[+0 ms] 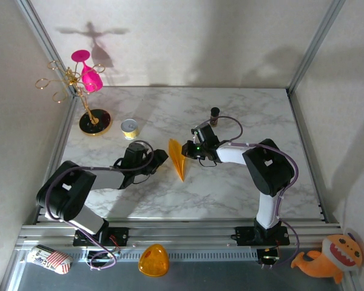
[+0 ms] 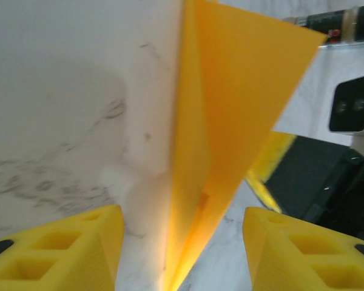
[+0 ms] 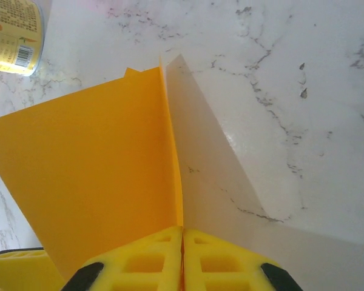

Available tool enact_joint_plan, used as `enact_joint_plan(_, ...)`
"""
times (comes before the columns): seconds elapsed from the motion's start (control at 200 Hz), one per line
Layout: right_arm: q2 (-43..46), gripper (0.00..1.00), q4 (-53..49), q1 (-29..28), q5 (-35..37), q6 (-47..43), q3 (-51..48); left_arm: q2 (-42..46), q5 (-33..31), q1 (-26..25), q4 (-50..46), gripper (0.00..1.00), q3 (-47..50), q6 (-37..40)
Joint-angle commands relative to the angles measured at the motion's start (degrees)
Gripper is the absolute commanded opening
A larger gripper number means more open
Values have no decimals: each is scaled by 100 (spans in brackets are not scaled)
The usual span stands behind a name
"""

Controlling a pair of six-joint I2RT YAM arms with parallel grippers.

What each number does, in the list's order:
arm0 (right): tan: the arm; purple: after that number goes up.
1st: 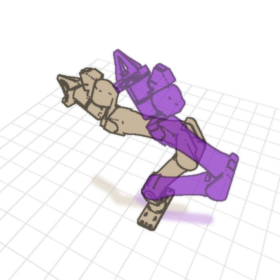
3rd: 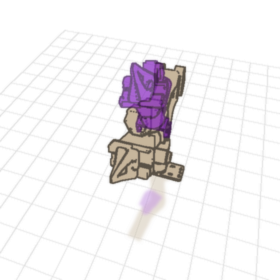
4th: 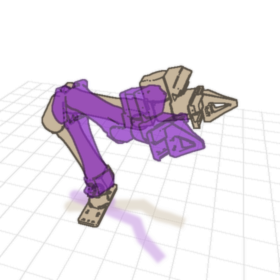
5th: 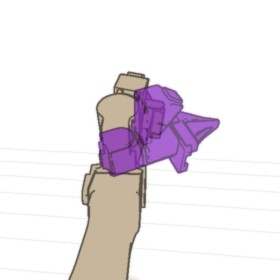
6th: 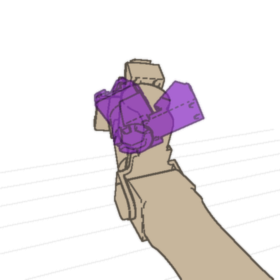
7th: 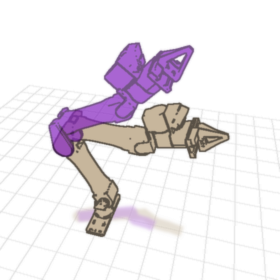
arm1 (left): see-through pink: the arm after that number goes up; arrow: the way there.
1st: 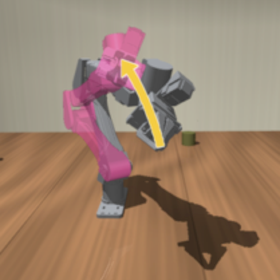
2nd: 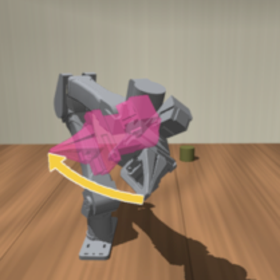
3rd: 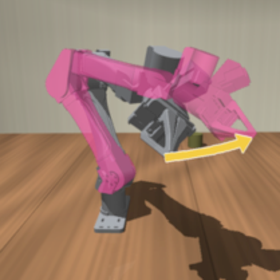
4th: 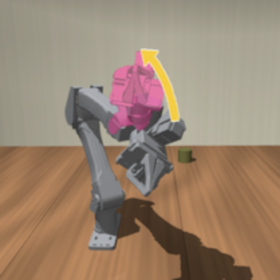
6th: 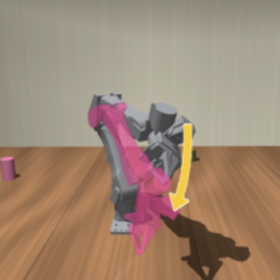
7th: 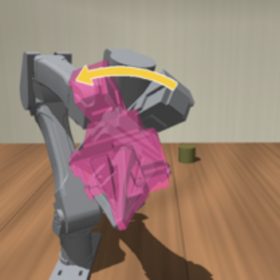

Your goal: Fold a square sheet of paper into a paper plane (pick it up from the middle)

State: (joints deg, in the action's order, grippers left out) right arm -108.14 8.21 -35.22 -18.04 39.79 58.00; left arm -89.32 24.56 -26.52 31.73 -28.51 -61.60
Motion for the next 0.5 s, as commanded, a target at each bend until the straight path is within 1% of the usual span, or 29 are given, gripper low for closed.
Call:
enact_joint_plan(0.0,95,10,51,27,1,-68,-69,-148,128,-63,241,54,-227,-14)
enact_joint_plan(0.07,83,10,41,30,3,-68,-65,-267,137,-89,148,52,-344,24)
enact_joint_plan(0.165,82,10,36,32,-6,-75,-62,-413,90,-99,-88,42,-514,100)
enact_joint_plan(0.27,73,10,14,32,-6,-76,-69,-567,84,-99,-263,34,-712,249)
enact_joint_plan(0.416,48,10,19,29,-41,-77,-61,-850,115,-116,-536,29,-1021,448)
enact_joint_plan(0.496,38,10,6,33,-49,-77,-43,-1007,90,-114,-729,24,-1191,563)
